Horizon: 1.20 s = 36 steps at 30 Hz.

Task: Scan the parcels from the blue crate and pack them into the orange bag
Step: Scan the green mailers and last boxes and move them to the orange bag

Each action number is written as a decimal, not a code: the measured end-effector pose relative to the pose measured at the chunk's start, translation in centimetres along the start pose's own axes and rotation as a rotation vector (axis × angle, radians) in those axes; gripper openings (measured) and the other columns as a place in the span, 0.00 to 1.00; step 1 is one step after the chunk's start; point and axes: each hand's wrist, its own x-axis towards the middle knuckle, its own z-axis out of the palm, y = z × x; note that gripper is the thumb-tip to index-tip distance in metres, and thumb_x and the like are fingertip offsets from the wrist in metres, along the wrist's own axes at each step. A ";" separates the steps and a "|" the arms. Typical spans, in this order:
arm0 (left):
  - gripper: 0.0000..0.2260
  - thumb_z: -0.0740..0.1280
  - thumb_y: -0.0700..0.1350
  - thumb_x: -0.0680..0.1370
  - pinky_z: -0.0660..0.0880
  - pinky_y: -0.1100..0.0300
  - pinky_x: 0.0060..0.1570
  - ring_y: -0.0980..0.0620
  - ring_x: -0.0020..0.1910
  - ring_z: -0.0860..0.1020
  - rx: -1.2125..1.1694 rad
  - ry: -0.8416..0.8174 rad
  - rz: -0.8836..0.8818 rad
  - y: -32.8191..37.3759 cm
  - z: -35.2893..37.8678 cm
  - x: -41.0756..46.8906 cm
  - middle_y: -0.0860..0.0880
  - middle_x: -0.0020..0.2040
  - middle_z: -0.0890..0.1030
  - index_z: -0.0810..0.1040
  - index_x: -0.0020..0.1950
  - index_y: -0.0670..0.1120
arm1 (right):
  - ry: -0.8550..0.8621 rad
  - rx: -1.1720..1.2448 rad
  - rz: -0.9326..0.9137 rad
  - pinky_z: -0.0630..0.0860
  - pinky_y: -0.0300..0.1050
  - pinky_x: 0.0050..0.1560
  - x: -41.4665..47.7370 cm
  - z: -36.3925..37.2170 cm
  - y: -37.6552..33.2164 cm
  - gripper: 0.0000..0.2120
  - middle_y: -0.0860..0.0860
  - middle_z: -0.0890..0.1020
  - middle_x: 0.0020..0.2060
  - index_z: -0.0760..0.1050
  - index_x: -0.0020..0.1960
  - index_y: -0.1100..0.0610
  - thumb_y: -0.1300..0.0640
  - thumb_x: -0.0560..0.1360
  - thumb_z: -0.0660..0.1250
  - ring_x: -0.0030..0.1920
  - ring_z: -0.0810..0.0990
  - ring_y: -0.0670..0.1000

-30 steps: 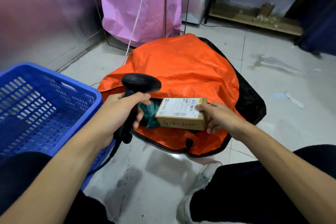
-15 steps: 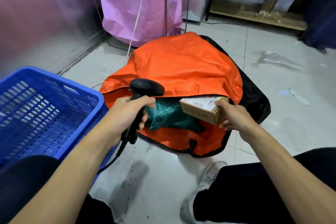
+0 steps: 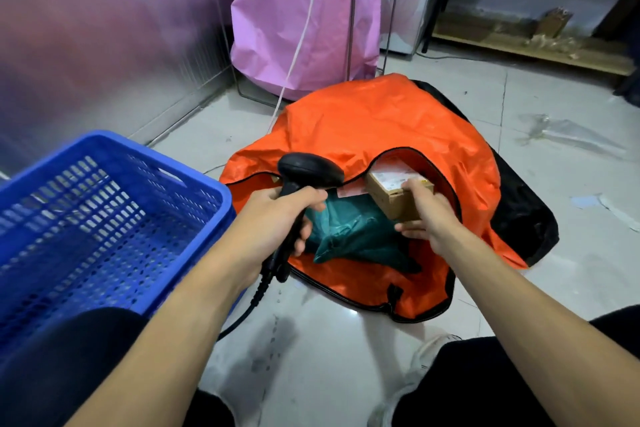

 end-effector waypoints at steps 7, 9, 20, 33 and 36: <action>0.14 0.72 0.50 0.78 0.69 0.60 0.27 0.49 0.25 0.70 -0.040 0.032 0.005 0.2 -1.6 0.8 0.45 0.29 0.74 0.83 0.51 0.38 | -0.049 0.066 0.064 0.81 0.49 0.46 3.0 2.9 3.0 0.16 0.58 0.85 0.48 0.77 0.62 0.60 0.50 0.81 0.67 0.40 0.85 0.57; 0.13 0.72 0.50 0.79 0.69 0.59 0.28 0.49 0.25 0.70 -0.074 0.050 0.001 0.2 -1.8 1.0 0.46 0.29 0.74 0.83 0.51 0.39 | -0.065 0.164 0.067 0.81 0.51 0.52 4.4 4.0 2.7 0.15 0.61 0.83 0.56 0.75 0.67 0.61 0.55 0.84 0.63 0.48 0.84 0.59; 0.11 0.72 0.50 0.79 0.68 0.59 0.28 0.49 0.25 0.69 -0.108 0.071 -0.015 0.5 -2.7 2.2 0.46 0.29 0.73 0.83 0.48 0.42 | -0.159 -0.089 0.010 0.79 0.48 0.41 3.4 7.4 2.8 0.11 0.57 0.80 0.45 0.75 0.62 0.59 0.56 0.85 0.59 0.34 0.83 0.55; 0.12 0.72 0.50 0.78 0.68 0.62 0.25 0.50 0.24 0.70 -0.095 0.100 0.012 0.6 -2.5 1.4 0.46 0.29 0.74 0.83 0.49 0.40 | -0.269 0.030 -0.060 0.80 0.48 0.36 2.0 6.6 -1.7 0.23 0.57 0.88 0.47 0.74 0.67 0.60 0.42 0.85 0.57 0.38 0.86 0.57; 0.12 0.72 0.50 0.78 0.68 0.62 0.25 0.50 0.24 0.70 -0.089 0.126 0.039 0.7 -2.6 1.2 0.46 0.29 0.74 0.83 0.49 0.39 | -0.354 0.172 -0.073 0.80 0.45 0.35 1.3 6.2 -3.8 0.20 0.58 0.87 0.48 0.74 0.66 0.64 0.50 0.86 0.55 0.35 0.84 0.53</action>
